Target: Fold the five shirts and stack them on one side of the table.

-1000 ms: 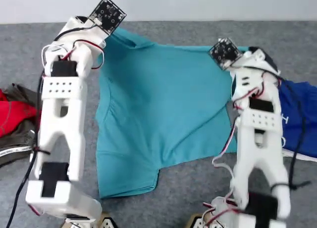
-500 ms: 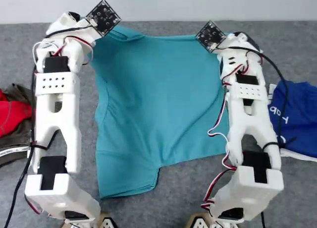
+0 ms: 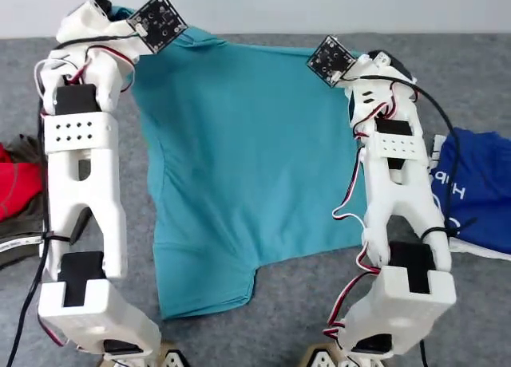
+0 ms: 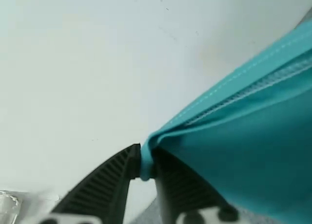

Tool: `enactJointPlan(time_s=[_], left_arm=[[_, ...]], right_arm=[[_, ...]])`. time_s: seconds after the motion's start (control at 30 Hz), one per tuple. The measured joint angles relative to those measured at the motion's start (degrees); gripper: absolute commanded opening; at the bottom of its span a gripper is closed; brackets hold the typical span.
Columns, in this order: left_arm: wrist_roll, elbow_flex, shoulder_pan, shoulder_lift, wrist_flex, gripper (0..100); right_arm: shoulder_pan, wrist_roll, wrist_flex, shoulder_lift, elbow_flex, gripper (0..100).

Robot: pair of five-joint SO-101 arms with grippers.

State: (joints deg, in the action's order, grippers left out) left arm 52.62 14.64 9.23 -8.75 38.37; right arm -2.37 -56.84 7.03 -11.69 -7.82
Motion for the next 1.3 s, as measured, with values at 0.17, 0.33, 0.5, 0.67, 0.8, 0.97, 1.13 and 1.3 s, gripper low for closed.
enactJointPlan(time_s=[0.17, 0.33, 0.5, 0.67, 0.8, 0.97, 1.13, 1.3], left_arm=[[0.1, 0.0, -0.3, 0.0, 3.9, 2], [0.4, 0.0, -2.0, 0.0, 12.2, 2], [0.5, 0.0, -4.5, 0.0, 27.4, 2], [0.5, 0.0, -6.4, 0.0, 43.4, 2], [0.5, 0.0, -7.1, 0.0, 56.4, 2], [-1.1, -2.2, -6.2, 2.0, 60.2, 2], [-1.4, -16.4, -8.2, 12.5, 60.5, 2], [-1.7, -35.3, -11.8, 26.4, 60.5, 2]], right_arm=[[0.0, -0.4, 0.0, 0.0, 0.0, 1.1], [-0.1, -0.4, 4.7, 0.8, 0.0, 1.1], [-0.2, -0.4, 17.2, 4.8, 0.0, 1.1], [-1.0, -0.4, 30.2, 9.7, 0.0, 1.1], [-2.2, -0.4, 40.2, 12.2, 0.0, 1.1], [-4.0, -0.4, 51.3, 15.0, 0.0, 1.1], [-4.1, -0.4, 62.1, 16.6, 0.0, 1.1], [-5.1, -0.4, 69.0, 16.6, 0.1, 1.1]])
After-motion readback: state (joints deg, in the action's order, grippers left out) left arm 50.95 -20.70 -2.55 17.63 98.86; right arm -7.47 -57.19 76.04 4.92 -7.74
